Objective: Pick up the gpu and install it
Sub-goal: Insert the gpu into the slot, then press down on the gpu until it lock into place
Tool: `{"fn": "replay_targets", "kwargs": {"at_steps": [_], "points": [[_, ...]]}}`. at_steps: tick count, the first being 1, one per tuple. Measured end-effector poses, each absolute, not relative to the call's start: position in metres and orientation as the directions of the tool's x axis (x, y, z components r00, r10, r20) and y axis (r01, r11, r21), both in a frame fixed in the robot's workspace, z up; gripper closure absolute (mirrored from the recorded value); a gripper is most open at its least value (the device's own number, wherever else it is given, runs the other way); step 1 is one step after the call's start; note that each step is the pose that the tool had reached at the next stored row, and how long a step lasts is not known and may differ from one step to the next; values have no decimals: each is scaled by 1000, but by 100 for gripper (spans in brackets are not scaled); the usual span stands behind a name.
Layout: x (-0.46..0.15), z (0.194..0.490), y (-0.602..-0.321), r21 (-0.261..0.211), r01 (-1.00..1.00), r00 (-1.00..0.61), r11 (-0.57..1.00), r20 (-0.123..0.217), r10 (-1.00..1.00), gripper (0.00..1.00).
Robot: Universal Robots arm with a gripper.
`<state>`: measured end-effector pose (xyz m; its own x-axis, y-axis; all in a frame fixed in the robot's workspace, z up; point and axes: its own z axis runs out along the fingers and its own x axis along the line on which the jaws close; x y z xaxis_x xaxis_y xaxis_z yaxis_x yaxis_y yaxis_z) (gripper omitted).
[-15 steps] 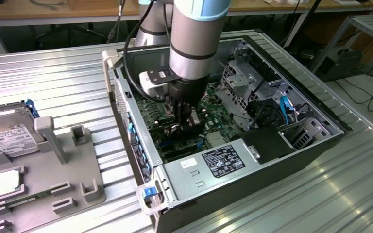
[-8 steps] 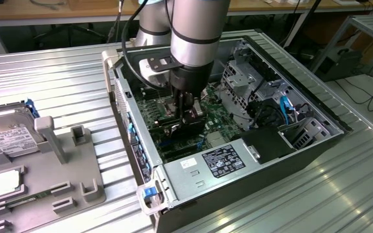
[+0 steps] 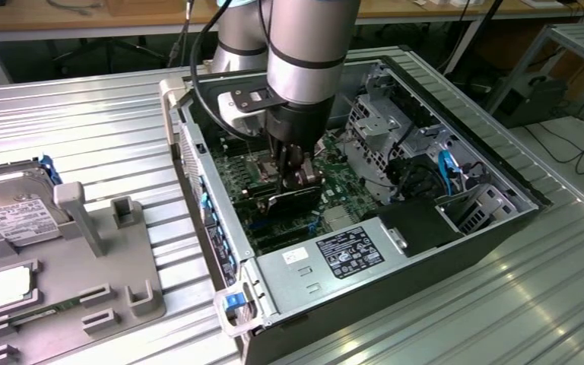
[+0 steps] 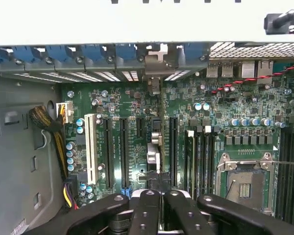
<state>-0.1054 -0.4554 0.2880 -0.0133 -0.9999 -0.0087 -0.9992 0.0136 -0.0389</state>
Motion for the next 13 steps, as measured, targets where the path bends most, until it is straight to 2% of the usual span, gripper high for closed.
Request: {"fn": "replay_targets", "kwargs": {"at_steps": [13], "points": [[-123,288,-456,-39,-999,-13,14,-9,-1000,89]]}}
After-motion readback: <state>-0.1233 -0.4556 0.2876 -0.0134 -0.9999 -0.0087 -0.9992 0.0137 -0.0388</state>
